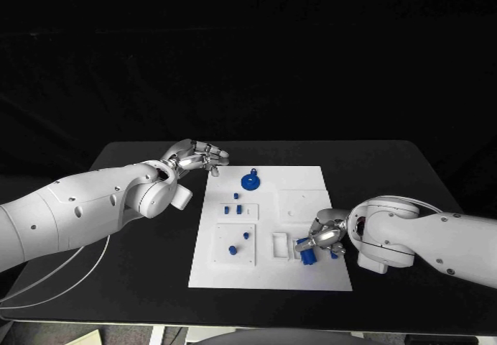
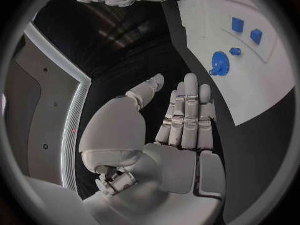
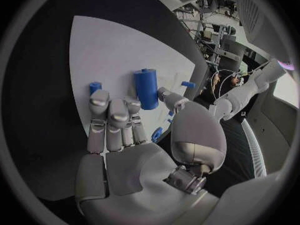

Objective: Assemble the parts on the task board

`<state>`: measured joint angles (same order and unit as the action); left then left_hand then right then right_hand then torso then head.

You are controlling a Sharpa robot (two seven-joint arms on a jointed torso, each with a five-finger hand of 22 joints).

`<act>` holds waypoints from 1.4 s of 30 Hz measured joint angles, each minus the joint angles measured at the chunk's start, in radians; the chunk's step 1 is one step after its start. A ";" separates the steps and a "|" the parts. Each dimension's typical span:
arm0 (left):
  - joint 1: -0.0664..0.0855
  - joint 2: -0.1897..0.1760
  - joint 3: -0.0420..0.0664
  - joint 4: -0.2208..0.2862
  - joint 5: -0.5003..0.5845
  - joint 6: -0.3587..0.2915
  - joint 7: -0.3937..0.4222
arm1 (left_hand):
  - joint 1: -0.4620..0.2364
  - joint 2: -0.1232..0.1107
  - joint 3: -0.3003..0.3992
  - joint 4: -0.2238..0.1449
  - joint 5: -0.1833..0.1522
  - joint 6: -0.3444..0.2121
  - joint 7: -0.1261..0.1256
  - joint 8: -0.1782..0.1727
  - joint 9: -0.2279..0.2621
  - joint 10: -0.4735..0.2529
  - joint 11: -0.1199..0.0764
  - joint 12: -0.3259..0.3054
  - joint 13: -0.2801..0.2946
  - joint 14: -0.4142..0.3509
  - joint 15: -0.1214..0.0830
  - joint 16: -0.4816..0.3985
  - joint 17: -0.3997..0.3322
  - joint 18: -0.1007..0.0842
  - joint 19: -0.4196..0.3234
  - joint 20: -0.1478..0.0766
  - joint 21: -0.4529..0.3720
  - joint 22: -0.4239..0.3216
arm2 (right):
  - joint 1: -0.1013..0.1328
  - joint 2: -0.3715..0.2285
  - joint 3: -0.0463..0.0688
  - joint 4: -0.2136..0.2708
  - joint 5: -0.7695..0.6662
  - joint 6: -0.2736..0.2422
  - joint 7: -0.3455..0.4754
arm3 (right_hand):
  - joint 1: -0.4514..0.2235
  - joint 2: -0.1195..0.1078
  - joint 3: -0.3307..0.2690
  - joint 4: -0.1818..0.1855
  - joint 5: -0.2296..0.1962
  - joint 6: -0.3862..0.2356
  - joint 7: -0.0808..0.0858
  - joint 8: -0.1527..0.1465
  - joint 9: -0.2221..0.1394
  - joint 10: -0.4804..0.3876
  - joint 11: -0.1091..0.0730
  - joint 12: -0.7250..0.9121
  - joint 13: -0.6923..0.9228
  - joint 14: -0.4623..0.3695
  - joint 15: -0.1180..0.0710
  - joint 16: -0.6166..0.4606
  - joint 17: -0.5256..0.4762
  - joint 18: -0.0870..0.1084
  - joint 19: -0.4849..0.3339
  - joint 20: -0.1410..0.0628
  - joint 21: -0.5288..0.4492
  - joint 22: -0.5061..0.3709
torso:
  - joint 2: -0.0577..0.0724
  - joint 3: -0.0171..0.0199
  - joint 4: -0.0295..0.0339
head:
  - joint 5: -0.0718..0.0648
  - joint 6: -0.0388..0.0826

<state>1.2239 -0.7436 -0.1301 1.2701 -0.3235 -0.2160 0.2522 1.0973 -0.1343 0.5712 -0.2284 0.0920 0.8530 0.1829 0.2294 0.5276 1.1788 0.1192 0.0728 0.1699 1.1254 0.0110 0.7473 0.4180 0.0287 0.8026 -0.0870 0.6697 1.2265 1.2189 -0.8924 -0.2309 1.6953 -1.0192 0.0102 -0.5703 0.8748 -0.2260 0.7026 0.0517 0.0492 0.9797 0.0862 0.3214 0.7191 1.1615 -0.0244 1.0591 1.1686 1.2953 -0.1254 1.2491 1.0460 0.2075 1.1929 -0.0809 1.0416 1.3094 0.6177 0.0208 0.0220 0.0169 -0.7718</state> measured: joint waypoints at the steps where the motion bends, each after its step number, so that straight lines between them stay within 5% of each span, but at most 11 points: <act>1: 0.000 0.000 0.000 0.000 0.000 0.000 0.000 | 0.000 0.000 0.000 0.000 0.000 0.000 0.000 0.000 0.000 0.000 0.000 0.000 -0.001 0.000 0.000 0.000 0.000 0.000 0.000 0.000 0.000 0.000 | 0.000 -0.001 0.000 0.001 0.000 -0.001 0.000 | 0.001 0.001 0.000 0.000 0.000 0.002 -0.002 0.000 0.000 0.000 0.000 0.000 0.000 0.000 0.000 0.000 0.001 -0.001 0.000 0.000 0.000 0.000 | 0.000 0.0000 0.0000 | 0.000 0.000; 4: 0.000 0.000 0.000 0.000 0.000 0.000 0.000 | 0.000 0.000 0.000 0.000 0.000 0.000 0.000 0.000 0.000 0.000 0.000 0.000 -0.001 0.000 0.000 0.000 0.000 0.000 0.000 0.000 0.000 0.000 | 0.000 -0.005 0.000 0.005 -0.001 -0.005 0.002 | 0.008 0.008 -0.001 -0.001 -0.004 0.006 -0.002 0.000 -0.002 0.000 0.000 0.000 0.000 0.003 -0.003 0.000 0.001 -0.003 -0.003 0.003 0.006 0.000 | 0.001 0.0000 -0.0001 | 0.000 0.001; 8: 0.000 0.000 0.000 -0.002 0.000 0.000 0.000 | 0.000 0.000 0.000 0.000 0.000 0.000 0.000 0.000 0.000 0.000 0.000 0.000 -0.001 0.000 0.000 0.000 0.001 0.000 0.000 0.000 0.000 0.001 | 0.000 -0.018 0.000 0.020 -0.001 -0.012 0.006 | 0.013 0.025 -0.001 -0.001 0.001 0.015 -0.004 -0.007 -0.084 0.004 -0.004 -0.006 0.000 0.003 -0.003 -0.004 0.001 -0.004 -0.009 0.006 0.007 0.000 | 0.001 0.0001 -0.0004 | 0.000 0.002; 17: 0.000 0.000 0.000 -0.006 0.000 0.001 0.000 | 0.000 0.000 0.000 0.000 0.000 0.000 0.000 0.004 0.000 0.000 0.000 0.000 -0.001 0.000 0.000 0.000 0.001 -0.003 0.000 0.000 0.000 0.001 | 0.041 -0.047 -0.008 0.030 0.031 -0.017 0.000 | -0.010 0.059 -0.011 -0.011 0.017 0.022 -0.010 -0.009 -0.086 0.013 -0.002 -0.015 -0.003 0.006 -0.006 -0.007 0.003 -0.004 -0.007 0.015 0.013 0.000 | 0.002 -0.0005 -0.0007 | 0.000 0.006; 22: 0.000 0.000 0.000 -0.009 0.000 0.001 0.000 | 0.000 0.000 0.000 0.000 0.000 0.000 0.000 0.004 0.000 0.000 0.000 0.000 -0.001 0.000 0.000 0.000 0.002 -0.006 0.000 0.000 0.000 0.001 | 0.076 -0.055 -0.006 0.033 0.068 -0.021 -0.004 | -0.040 0.035 0.056 -0.078 0.017 0.024 -0.013 -0.015 -0.082 0.016 -0.006 -0.015 -0.003 0.006 -0.005 -0.009 0.003 -0.004 -0.004 0.019 0.013 0.000 | 0.003 -0.0005 -0.0002 | 0.001 0.006; 42: 0.000 0.003 0.000 -0.012 0.000 0.003 0.000 | 0.000 0.000 0.000 0.000 0.000 -0.003 -0.003 0.004 0.000 0.000 0.000 0.000 -0.001 0.000 0.000 0.000 0.004 -0.013 0.000 0.000 0.000 0.002 | 0.086 0.070 -0.006 -0.020 0.213 0.000 -0.020 | -0.077 0.033 0.059 -0.081 0.007 0.025 -0.013 -0.021 -0.084 0.016 -0.006 -0.023 -0.003 0.007 -0.003 -0.012 0.003 -0.004 -0.005 0.020 0.019 0.000 | 0.005 -0.0018 -0.0003 | 0.005 0.003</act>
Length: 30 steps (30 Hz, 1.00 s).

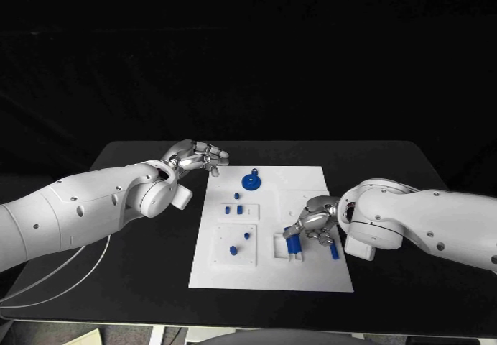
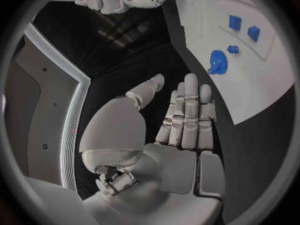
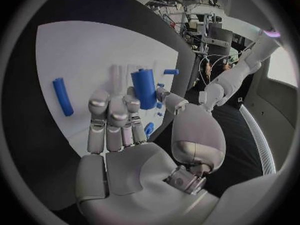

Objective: Assemble the parts on the task board

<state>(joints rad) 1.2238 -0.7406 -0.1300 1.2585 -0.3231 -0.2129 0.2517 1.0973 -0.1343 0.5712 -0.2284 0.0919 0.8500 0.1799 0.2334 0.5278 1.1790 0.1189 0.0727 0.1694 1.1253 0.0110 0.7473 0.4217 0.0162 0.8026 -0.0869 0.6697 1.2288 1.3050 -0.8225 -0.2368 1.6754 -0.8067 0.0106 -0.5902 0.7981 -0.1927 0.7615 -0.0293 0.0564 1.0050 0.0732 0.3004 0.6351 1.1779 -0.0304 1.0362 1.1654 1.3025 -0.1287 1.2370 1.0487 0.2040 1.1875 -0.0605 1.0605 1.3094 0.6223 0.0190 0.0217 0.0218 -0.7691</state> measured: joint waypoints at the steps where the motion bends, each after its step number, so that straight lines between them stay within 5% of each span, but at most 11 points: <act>1: 0.000 0.000 0.000 0.000 0.000 0.000 0.000 | 0.000 0.000 0.000 0.000 0.000 0.000 0.000 0.000 0.000 0.000 0.000 0.000 0.000 0.000 0.000 0.000 0.000 0.000 0.000 0.000 0.000 0.000 | 0.000 0.006 0.000 -0.002 0.000 0.002 -0.001 | -0.004 -0.002 -0.001 0.001 -0.002 0.001 0.002 -0.002 0.000 0.000 0.000 0.000 0.000 0.000 0.000 0.000 0.000 0.000 0.000 0.000 0.000 0.000 | 0.000 0.0000 0.0001 | -0.001 0.001; 30: 0.000 -0.006 0.000 0.004 0.000 0.005 0.000 | -0.004 0.004 -0.003 0.003 0.000 0.000 0.000 0.000 -0.001 0.000 0.000 0.000 -0.001 0.000 0.000 -0.004 0.003 -0.001 0.000 0.000 0.000 0.001 | -0.022 0.046 -0.002 -0.037 -0.027 0.031 -0.008 | -0.012 0.001 -0.007 0.007 -0.002 0.003 0.003 -0.003 0.002 0.000 0.000 0.000 0.001 0.002 0.003 0.000 0.002 0.000 0.000 0.000 0.000 0.000 | 0.002 0.0012 -0.0004 | 0.003 -0.005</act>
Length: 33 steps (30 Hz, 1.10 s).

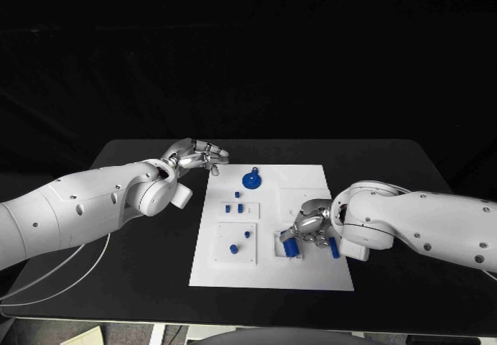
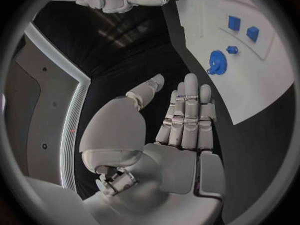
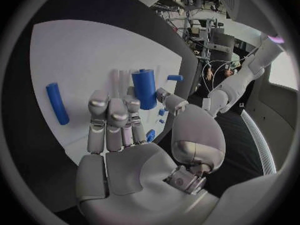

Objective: Assemble the parts on the task board

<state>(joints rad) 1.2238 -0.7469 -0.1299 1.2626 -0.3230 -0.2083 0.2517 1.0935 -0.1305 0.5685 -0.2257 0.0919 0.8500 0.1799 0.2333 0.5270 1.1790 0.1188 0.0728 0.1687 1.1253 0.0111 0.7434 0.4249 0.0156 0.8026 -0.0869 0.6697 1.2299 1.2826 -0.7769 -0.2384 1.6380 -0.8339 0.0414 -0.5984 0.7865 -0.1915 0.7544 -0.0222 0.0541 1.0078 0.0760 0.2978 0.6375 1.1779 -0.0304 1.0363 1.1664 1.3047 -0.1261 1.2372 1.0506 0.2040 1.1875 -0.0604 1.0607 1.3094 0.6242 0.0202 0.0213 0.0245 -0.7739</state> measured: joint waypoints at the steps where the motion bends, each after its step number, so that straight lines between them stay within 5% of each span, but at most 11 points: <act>1: 0.000 0.000 0.000 0.000 0.000 0.000 0.000 | 0.000 0.000 0.000 0.000 0.000 0.000 0.000 0.000 0.000 0.000 0.000 0.000 0.000 0.000 0.000 0.000 0.000 0.000 0.000 0.000 0.000 0.000 | -0.001 0.001 0.000 0.000 0.000 0.000 0.000 | -0.004 0.004 0.000 0.000 0.000 0.000 0.000 0.000 0.000 0.000 0.000 0.000 0.000 0.001 0.001 0.000 0.000 0.000 0.000 0.000 0.000 0.000 | 0.000 0.0000 -0.0001 | 0.000 0.000; 15: 0.000 -0.002 0.000 0.002 0.000 0.001 0.000 | 0.000 0.000 0.000 0.000 0.000 0.000 0.000 0.000 0.000 0.000 0.000 0.000 0.000 0.000 0.000 0.000 0.002 0.000 0.000 0.000 -0.004 0.001 | -0.005 0.009 0.000 -0.006 -0.004 -0.002 0.001 | -0.031 -0.016 -0.011 0.020 0.000 0.006 0.006 -0.004 -0.001 0.000 0.000 -0.004 0.002 0.001 0.001 0.000 0.002 0.000 0.000 0.000 0.004 0.000 | 0.000 -0.0004 0.0002 | 0.004 -0.002; 33: 0.000 -0.003 0.000 0.001 0.000 0.004 -0.001 | 0.000 0.000 0.000 0.000 0.000 0.000 0.000 0.000 0.000 0.000 0.000 0.000 -0.001 0.000 0.000 -0.004 0.003 0.000 0.000 0.000 -0.004 0.002 | -0.010 0.017 0.002 -0.012 -0.021 -0.002 0.001 | -0.082 0.001 -0.111 0.008 0.000 0.012 0.006 -0.008 0.010 0.000 0.000 -0.007 0.008 -0.006 -0.003 -0.004 0.007 0.002 -0.007 -0.004 0.004 0.000 | 0.001 -0.0004 -0.0004 | 0.007 -0.007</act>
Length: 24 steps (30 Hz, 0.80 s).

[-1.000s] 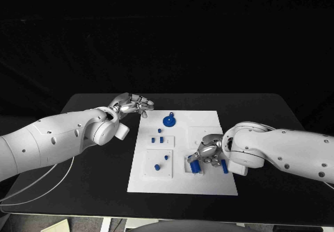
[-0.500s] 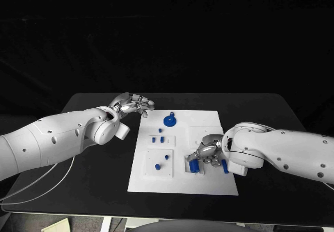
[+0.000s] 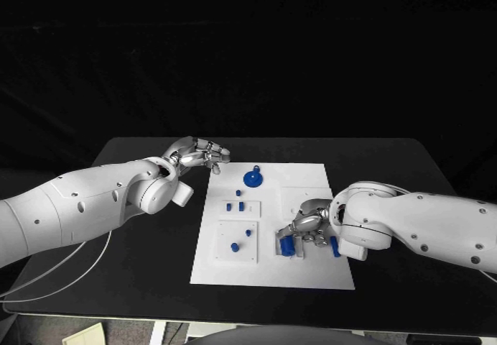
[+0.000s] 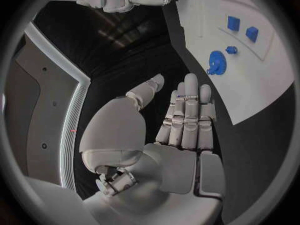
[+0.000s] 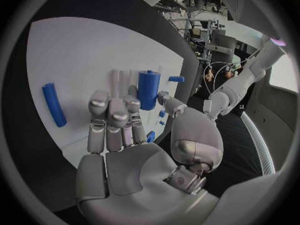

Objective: Assemble the parts on the task board

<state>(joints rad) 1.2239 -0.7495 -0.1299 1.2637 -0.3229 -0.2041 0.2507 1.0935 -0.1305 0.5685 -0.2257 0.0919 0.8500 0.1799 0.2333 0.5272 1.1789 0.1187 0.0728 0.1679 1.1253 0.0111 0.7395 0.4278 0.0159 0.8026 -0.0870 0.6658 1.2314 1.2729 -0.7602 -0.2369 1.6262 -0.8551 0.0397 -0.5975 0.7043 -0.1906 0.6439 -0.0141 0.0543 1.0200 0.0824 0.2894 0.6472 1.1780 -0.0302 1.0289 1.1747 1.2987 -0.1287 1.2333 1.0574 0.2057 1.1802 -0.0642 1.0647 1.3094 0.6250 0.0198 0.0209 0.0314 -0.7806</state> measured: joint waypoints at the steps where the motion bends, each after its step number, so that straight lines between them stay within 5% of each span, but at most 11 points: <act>1: 0.000 0.000 0.000 0.000 0.000 0.000 0.000 | 0.000 0.000 0.000 0.000 0.000 0.000 0.000 0.000 0.000 0.000 0.000 0.000 0.000 0.000 0.000 0.000 0.000 0.000 0.000 0.000 0.000 0.000 | 0.000 0.000 0.000 0.000 -0.001 0.000 0.000 | 0.000 0.000 -0.002 -0.002 0.000 0.000 0.000 0.000 0.001 0.000 0.000 0.000 0.001 0.000 0.000 0.000 0.000 0.000 0.000 0.000 0.000 0.000 | 0.000 0.0000 0.0000 | 0.000 0.000; 17: 0.000 -0.001 0.000 0.000 0.000 0.001 0.000 | 0.000 0.000 0.000 0.000 0.000 0.000 0.000 0.000 0.000 -0.001 -0.001 0.000 0.000 0.000 0.000 0.000 0.002 0.013 0.000 0.000 0.000 0.001 | -0.002 -0.003 0.000 0.005 -0.016 -0.002 0.003 | -0.009 -0.009 -0.022 -0.011 0.000 0.002 -0.002 -0.007 0.001 0.000 0.000 -0.004 0.002 0.000 0.000 -0.004 0.001 0.001 -0.002 0.001 0.000 0.000 | 0.000 0.0004 -0.0001 | 0.001 -0.003; 24: 0.000 -0.002 0.000 -0.001 0.000 0.002 0.000 | 0.000 0.000 0.000 0.000 0.000 0.000 0.000 0.000 0.000 -0.001 -0.001 0.000 0.000 0.000 0.000 0.000 0.002 0.013 0.000 0.000 0.000 0.001 | -0.005 -0.045 -0.002 0.051 -0.031 -0.004 0.023 | -0.001 -0.018 -0.039 -0.020 0.000 0.001 -0.002 -0.017 0.003 0.000 0.000 -0.004 0.003 0.000 0.000 -0.004 0.002 0.001 -0.005 -0.002 0.000 0.000 | 0.000 0.0004 0.0002 | 0.001 0.000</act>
<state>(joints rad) 1.2239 -0.7512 -0.1298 1.2631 -0.3228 -0.2023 0.2503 1.0935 -0.1305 0.5685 -0.2257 0.0919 0.8500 0.1799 0.2333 0.5273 1.1777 0.1174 0.0727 0.1681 1.1253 0.0111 0.7396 0.4298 0.0287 0.8025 -0.0869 0.6658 1.2322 1.2677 -0.8057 -0.2390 1.6776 -0.8858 0.0355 -0.5748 0.7035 -0.2083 0.6050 -0.0337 0.0543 1.0212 0.0803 0.2727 0.6499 1.1779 -0.0303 1.0250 1.1782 1.2991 -0.1291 1.2294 1.0592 0.2068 1.1749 -0.0660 1.0647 1.3094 0.6248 0.0202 0.0211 0.0322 -0.7811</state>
